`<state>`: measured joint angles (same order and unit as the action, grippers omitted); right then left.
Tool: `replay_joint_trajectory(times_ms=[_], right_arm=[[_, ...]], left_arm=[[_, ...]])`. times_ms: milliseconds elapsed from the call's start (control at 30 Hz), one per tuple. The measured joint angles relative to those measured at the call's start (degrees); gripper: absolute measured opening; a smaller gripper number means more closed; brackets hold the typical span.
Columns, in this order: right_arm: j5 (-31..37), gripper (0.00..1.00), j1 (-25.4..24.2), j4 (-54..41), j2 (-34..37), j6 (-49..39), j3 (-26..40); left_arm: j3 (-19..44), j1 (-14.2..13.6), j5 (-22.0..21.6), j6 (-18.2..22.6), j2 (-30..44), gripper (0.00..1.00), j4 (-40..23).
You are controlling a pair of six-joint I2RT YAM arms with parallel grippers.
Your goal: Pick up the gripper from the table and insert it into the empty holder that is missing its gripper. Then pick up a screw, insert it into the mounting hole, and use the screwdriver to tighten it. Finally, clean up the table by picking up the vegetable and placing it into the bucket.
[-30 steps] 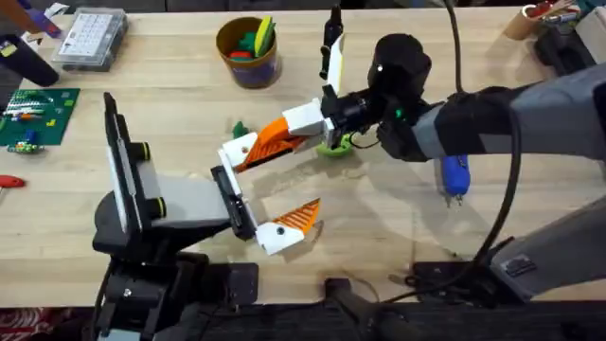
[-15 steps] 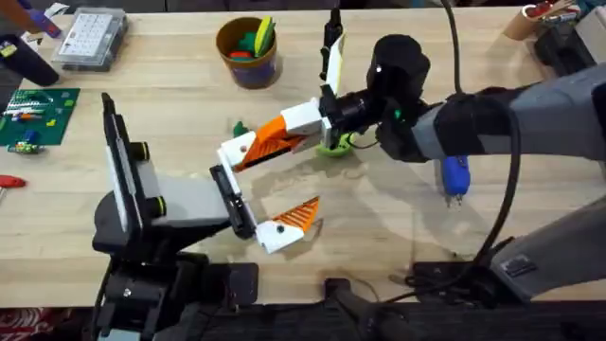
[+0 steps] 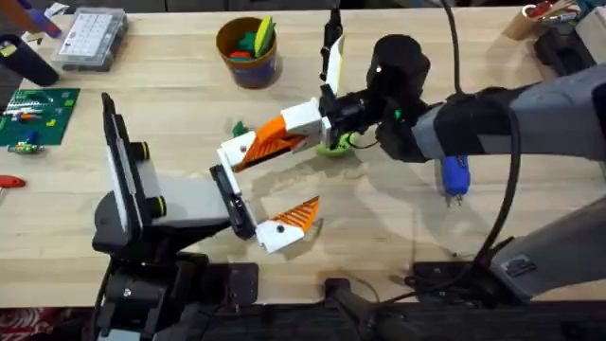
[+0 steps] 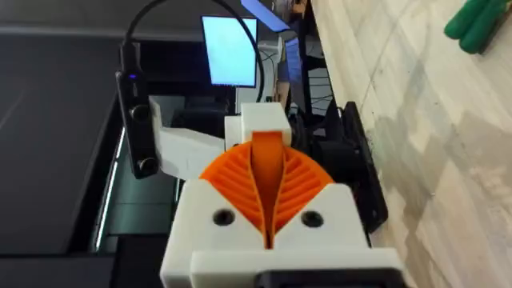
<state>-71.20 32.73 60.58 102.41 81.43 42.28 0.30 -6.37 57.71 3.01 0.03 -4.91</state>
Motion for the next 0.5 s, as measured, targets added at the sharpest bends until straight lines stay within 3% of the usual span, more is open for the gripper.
replay_joint_trajectory(times_ms=[500], right_arm=[[0.0,0.008,0.0,0.0,0.0,0.0,0.0]], left_arm=[[0.0,0.0,0.0,0.0,0.0,0.988,0.0]])
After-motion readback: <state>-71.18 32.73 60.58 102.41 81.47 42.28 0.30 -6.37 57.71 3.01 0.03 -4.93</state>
